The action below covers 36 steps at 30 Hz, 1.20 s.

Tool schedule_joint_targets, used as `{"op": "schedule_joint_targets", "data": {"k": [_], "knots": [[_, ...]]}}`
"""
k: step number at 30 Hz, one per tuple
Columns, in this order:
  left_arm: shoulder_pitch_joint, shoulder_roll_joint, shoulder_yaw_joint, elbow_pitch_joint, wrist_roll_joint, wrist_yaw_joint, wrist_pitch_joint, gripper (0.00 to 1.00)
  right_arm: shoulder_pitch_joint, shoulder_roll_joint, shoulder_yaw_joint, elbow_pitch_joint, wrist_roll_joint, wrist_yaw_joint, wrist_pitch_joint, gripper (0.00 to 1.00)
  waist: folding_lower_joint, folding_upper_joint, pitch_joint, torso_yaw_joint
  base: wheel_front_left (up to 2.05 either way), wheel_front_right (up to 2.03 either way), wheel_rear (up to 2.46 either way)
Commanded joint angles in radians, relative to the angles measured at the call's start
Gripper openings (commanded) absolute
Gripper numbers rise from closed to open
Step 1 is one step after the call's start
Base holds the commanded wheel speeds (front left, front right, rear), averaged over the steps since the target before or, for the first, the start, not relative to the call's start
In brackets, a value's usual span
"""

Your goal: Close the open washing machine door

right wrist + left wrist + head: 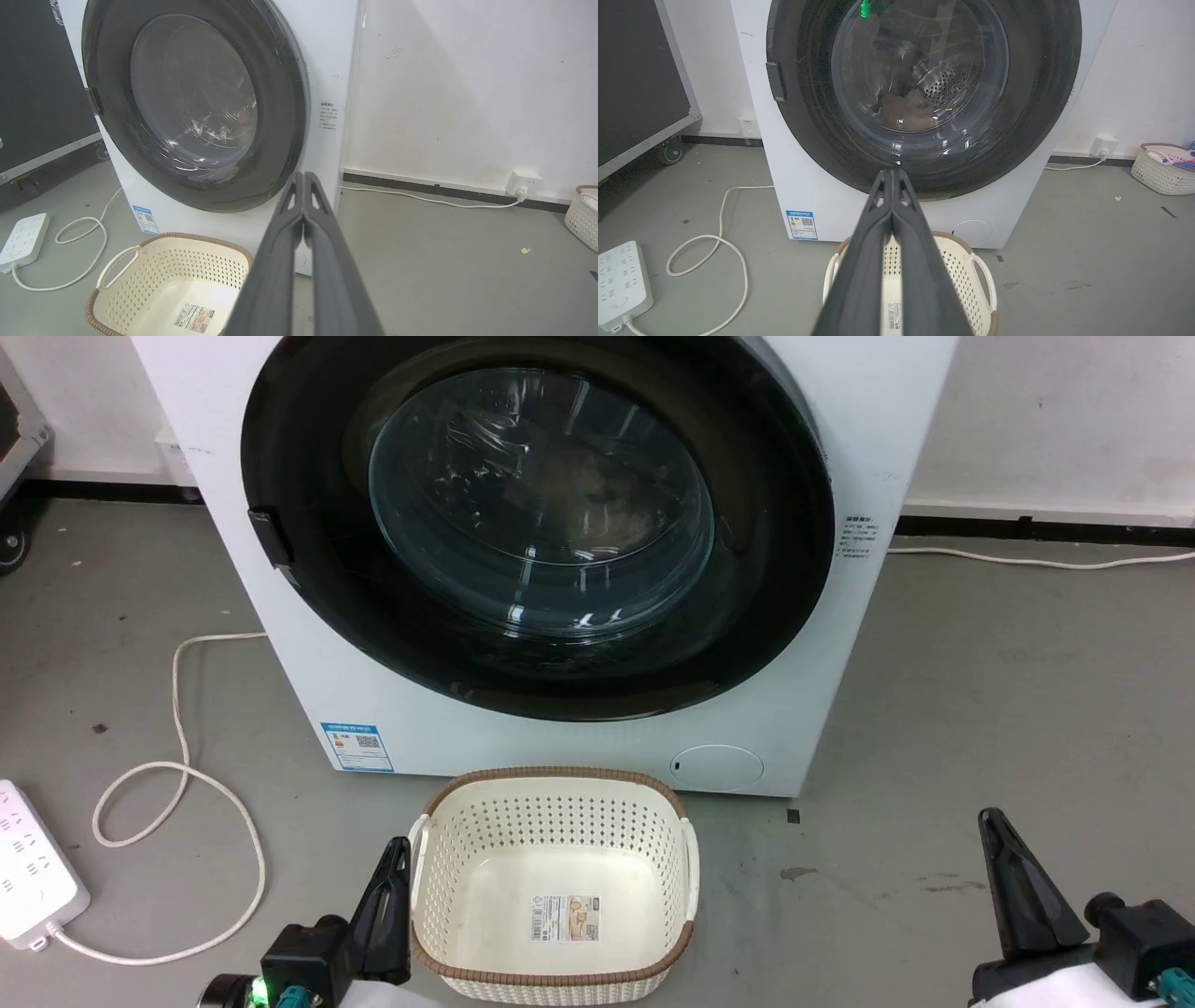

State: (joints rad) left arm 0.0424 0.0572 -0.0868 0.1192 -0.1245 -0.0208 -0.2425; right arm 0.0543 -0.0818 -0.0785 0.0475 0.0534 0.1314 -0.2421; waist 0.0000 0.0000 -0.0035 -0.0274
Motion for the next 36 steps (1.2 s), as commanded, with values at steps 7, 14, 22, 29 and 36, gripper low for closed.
{"op": "schedule_joint_targets", "data": {"k": [7, 14, 22, 29, 36], "knots": [[-0.005, 0.0, 0.008, -0.011, 0.013, 0.002, 0.018, 0.0, -0.006, 0.004, 0.007, -0.006, -0.006, 0.0, 0.017, 0.0, 0.0, 0.0, 0.0, 0.002, 0.0, 0.0, 0.0], [-0.008, -0.001, 0.014, -0.02, 0.022, 0.003, 0.036, 0.0, -0.01, 0.006, 0.013, -0.009, -0.01, 0.0, 0.035, 0.0, 0.0, 0.0, 0.0, 0.004, 0.0, 0.0, 0.0], [-0.011, -0.001, 0.02, -0.028, 0.031, 0.005, 0.053, 0.0, -0.014, 0.008, 0.018, -0.012, -0.014, 0.0, 0.052, 0.0, 0.0, 0.0, 0.001, 0.006, 0.0, 0.0, 0.0], [-0.013, -0.002, 0.025, -0.035, 0.038, 0.006, 0.067, 0.0, -0.017, 0.01, 0.023, -0.015, -0.017, 0.0, 0.066, 0.0, 0.0, 0.0, 0.001, 0.007, 0.0, 0.0, 0.0], [-0.016, -0.002, 0.03, -0.042, 0.045, 0.007, 0.081, 0.0, -0.02, 0.012, 0.027, -0.017, -0.02, 0.0, 0.08, 0.0, 0.0, 0.0, 0.001, 0.009, 0.0, 0.0, 0.0]]}}
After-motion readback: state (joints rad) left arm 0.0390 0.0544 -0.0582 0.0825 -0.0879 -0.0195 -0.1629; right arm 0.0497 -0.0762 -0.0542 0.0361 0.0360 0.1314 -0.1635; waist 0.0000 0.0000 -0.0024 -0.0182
